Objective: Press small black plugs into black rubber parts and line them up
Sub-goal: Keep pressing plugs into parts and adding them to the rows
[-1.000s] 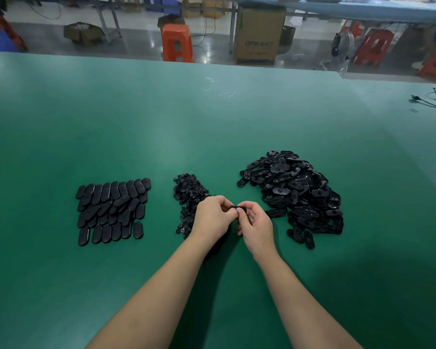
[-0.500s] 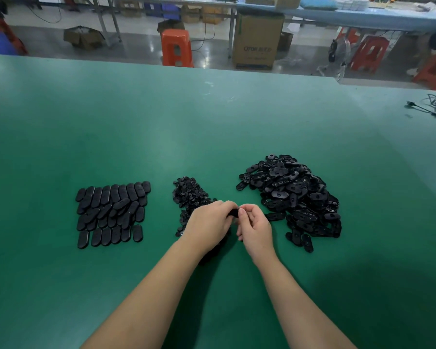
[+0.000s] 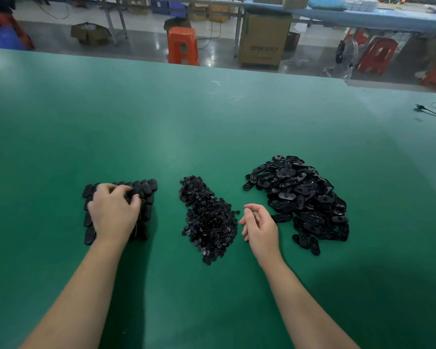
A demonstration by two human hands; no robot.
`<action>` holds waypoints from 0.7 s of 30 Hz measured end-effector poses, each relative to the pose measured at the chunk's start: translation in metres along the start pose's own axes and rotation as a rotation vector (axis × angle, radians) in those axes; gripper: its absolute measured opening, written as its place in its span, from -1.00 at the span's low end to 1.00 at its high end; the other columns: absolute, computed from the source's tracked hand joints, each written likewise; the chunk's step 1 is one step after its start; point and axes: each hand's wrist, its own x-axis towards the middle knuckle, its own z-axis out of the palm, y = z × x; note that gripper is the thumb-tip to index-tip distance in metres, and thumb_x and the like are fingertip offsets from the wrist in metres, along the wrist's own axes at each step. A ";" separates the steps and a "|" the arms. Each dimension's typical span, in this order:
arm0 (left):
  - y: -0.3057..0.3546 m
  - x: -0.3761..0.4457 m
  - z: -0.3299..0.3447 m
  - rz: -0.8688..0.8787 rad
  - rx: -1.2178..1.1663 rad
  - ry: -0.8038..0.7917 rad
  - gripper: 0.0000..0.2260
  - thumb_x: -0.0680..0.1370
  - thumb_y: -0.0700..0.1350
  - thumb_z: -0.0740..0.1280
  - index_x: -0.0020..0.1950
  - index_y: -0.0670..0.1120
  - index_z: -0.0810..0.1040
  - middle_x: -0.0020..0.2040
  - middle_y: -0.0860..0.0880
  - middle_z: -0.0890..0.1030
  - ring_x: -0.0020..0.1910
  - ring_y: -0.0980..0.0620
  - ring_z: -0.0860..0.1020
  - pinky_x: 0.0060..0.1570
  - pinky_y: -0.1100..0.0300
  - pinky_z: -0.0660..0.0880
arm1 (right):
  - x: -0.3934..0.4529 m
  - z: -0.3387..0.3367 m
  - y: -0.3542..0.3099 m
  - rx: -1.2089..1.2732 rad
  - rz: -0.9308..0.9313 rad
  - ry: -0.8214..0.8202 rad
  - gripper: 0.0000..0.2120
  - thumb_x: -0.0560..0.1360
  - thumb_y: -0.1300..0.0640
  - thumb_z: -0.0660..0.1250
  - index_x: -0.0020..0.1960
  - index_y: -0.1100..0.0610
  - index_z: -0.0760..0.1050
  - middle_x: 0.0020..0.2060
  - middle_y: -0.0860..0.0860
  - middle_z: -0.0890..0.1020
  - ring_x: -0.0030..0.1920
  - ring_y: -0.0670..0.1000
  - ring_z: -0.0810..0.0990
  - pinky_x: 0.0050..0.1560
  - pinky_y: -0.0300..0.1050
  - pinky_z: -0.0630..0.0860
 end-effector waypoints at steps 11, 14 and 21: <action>-0.002 0.007 -0.004 -0.027 -0.190 0.051 -0.78 0.60 -0.10 0.35 0.20 -0.11 0.65 0.17 -0.18 0.52 0.16 -0.20 0.50 0.23 -0.08 0.40 | 0.000 0.000 0.000 -0.043 -0.009 -0.009 -0.90 0.67 0.08 0.26 0.06 -0.01 0.55 -0.30 -0.09 0.65 -0.39 -0.10 0.52 -0.32 0.00 0.52; 0.020 -0.007 -0.001 0.074 -0.308 0.086 -0.82 0.60 -0.18 0.33 0.16 -0.15 0.65 0.08 -0.14 0.56 0.01 -0.11 0.55 0.05 0.07 0.45 | 0.000 0.000 0.001 -0.044 -0.004 -0.011 -0.90 0.66 0.09 0.26 0.04 -0.01 0.56 -0.30 -0.08 0.65 -0.39 -0.10 0.52 -0.33 0.02 0.52; 0.068 -0.056 0.028 0.152 -0.237 -0.196 -0.78 0.66 -0.07 0.25 0.22 -0.05 0.63 0.05 -0.01 0.58 -0.12 -0.01 0.57 -0.08 0.06 0.56 | 0.000 0.000 0.003 -0.043 0.003 -0.016 -0.88 0.66 0.09 0.26 0.01 -0.02 0.57 -0.30 -0.09 0.65 -0.40 -0.10 0.52 -0.33 0.00 0.52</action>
